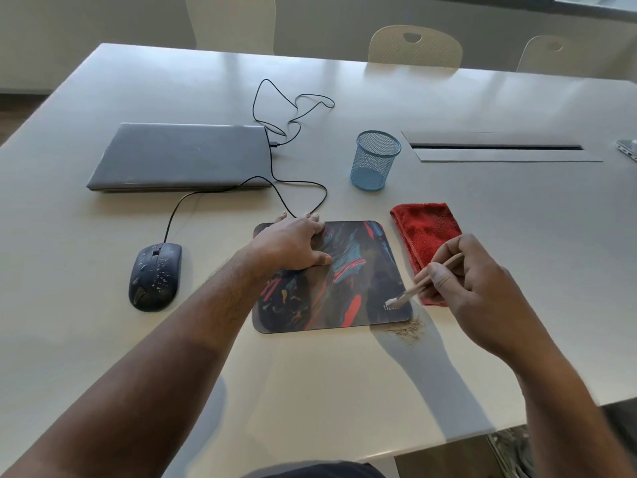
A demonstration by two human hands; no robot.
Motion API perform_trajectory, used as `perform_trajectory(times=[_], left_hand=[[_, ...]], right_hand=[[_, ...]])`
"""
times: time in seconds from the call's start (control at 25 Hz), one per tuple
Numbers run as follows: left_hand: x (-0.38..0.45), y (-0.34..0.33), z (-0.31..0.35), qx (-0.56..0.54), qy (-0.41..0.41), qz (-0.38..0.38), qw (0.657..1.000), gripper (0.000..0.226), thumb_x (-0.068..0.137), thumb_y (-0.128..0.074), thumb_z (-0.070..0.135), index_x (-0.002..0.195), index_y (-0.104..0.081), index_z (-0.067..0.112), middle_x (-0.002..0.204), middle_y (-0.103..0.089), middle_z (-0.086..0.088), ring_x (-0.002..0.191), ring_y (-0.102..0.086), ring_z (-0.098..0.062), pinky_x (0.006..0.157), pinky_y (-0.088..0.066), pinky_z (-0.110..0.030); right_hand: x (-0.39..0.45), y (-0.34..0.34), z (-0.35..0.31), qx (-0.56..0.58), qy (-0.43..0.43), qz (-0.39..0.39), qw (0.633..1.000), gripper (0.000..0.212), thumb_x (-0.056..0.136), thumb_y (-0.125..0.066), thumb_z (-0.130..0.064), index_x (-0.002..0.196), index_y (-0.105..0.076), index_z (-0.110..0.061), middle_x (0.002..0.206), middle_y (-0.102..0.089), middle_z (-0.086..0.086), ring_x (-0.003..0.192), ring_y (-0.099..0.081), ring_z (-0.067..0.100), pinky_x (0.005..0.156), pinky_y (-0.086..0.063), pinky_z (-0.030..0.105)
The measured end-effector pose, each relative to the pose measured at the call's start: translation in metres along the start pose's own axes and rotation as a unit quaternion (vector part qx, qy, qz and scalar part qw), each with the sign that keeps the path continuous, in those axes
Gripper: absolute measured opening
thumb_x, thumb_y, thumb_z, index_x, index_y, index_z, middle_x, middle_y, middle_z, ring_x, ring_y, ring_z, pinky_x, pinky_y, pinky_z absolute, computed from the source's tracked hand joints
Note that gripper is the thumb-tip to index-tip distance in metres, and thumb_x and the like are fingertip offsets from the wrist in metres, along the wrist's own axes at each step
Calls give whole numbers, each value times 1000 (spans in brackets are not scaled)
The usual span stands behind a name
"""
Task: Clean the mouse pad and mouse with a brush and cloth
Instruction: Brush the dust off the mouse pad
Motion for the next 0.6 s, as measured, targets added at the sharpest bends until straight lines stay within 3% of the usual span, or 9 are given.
perform_trajectory(times=[0.16,0.28,0.48,0.6], left_hand=[[-15,3,-1,-48,-32,52,997,73,85,-67,54,145,-47,17,160,-34,-2,149,-25,-15,120,-14,-36],[-33,9,-7,-84,-35,94,991,77,89,-67,47,153,-37,17,163,-27,-1,150,-17,-8,123,-7,-32],[-70,38,-29,-128,-13,173,977,65,90,-70,35,147,-48,13,152,-46,-4,144,-36,-12,119,-29,-34],[-99,56,-50,-136,4,220,966,62,90,-72,36,144,-52,12,147,-52,-3,140,-43,-12,115,-34,-31]], right_hand=[[3,-29,-7,83,3,2,997,17,105,-58,-13,93,-54,-24,88,-80,-8,78,-79,8,72,-63,28],[8,-50,-17,124,15,1,992,11,105,-60,-13,96,-56,-19,89,-79,-2,82,-78,9,79,-65,29],[23,-83,-41,185,23,-12,982,10,105,-59,-10,99,-55,-17,91,-77,5,81,-79,18,82,-64,39],[37,-104,-56,212,28,-22,977,11,105,-60,-9,99,-54,-16,94,-77,11,80,-79,19,82,-66,38]])
Point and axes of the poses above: each hand's wrist, its own x-axis towards the middle knuckle, its own y-axis out of the back of the hand, z = x × y, the point moved 8 cm from there along x, towards the middle knuckle
